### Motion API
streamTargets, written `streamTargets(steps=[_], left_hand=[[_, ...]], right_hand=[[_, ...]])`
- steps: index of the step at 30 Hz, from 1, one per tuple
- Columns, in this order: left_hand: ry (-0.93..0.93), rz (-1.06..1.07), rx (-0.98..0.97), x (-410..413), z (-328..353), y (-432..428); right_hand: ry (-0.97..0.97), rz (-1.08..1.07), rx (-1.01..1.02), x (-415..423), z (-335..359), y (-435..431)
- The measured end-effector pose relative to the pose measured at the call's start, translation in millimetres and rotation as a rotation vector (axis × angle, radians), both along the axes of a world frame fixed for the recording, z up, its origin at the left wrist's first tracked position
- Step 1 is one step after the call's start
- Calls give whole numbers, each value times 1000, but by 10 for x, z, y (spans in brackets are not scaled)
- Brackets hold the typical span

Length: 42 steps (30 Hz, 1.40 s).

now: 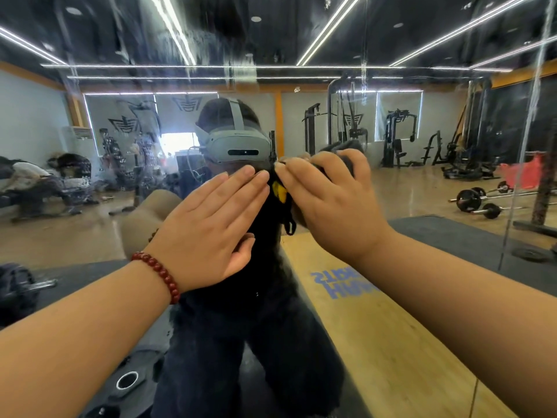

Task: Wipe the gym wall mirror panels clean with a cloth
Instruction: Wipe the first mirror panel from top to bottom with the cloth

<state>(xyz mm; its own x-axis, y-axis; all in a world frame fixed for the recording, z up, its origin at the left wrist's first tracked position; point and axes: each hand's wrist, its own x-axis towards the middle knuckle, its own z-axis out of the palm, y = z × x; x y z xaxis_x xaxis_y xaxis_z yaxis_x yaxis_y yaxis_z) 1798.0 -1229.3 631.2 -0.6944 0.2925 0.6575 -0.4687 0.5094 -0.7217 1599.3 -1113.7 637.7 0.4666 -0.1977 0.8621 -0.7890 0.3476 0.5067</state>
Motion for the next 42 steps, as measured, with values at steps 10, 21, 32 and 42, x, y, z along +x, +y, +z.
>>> streamTargets(steps=[10, 21, 32, 42], left_hand=[[28, -16, 2, -32, 42, 64], [3, 34, -3, 50, -82, -11], [-47, 85, 9, 319, -651, -94], [-42, 80, 37, 331, -898, -94]], right_hand=[[-40, -86, -35, -118, 50, 64], [-110, -31, 1, -68, -115, -54], [37, 0, 213, 113, -1121, -63], [102, 96, 239, 109, -1442, -95]])
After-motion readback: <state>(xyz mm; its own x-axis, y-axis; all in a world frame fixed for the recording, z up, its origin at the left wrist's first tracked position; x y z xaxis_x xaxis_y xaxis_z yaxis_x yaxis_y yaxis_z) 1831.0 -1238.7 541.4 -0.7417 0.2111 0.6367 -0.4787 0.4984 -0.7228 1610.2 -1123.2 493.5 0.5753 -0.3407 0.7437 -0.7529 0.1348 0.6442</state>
